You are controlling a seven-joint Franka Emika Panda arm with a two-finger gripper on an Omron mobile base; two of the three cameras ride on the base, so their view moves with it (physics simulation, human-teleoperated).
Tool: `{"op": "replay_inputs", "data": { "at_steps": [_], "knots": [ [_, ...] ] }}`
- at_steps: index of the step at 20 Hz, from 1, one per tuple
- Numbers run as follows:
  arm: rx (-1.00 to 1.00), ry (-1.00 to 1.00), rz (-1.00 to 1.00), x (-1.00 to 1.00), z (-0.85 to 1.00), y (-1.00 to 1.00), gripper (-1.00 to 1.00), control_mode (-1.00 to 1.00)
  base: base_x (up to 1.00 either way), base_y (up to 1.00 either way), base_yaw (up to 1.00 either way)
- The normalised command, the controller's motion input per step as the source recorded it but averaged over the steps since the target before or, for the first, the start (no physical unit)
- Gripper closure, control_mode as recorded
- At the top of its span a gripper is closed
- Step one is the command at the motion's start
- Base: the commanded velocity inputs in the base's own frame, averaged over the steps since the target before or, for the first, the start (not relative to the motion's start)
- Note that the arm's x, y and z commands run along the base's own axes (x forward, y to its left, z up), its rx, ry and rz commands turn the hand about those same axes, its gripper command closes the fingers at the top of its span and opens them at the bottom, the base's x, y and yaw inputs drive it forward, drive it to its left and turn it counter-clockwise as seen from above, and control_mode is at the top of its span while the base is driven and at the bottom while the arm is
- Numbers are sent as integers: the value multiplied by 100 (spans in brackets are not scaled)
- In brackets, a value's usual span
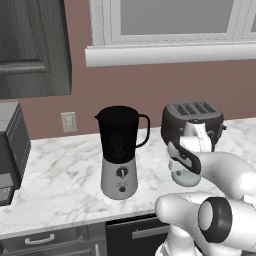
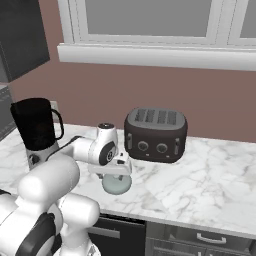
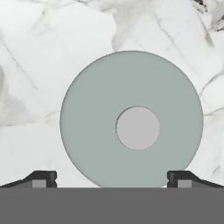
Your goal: Open the blender lid, put the tangerine in the blender, close the lid, and start the blender.
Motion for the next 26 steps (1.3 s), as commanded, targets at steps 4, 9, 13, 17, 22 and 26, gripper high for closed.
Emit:
{"op": "replay_inputs", "data": {
  "at_steps": [4, 9, 13, 17, 22, 26],
  "knots": [
    [0, 0, 6, 1, -1, -4, -100, -100, 0, 0, 0],
    [0, -2, 8, 5, 0, -5, -100, -100, 0, 0, 0],
    [0, -3, 7, 6, 0, -3, -100, -100, 0, 0, 0],
    [0, -1, 5, 8, 0, 0, -100, -100, 0, 0, 0],
    [0, 0, 4, 7, -8, 0, -100, -100, 0, 0, 0],
    [0, 0, 5, 5, -6, -5, -100, -100, 0, 0, 0]
  ]
}}
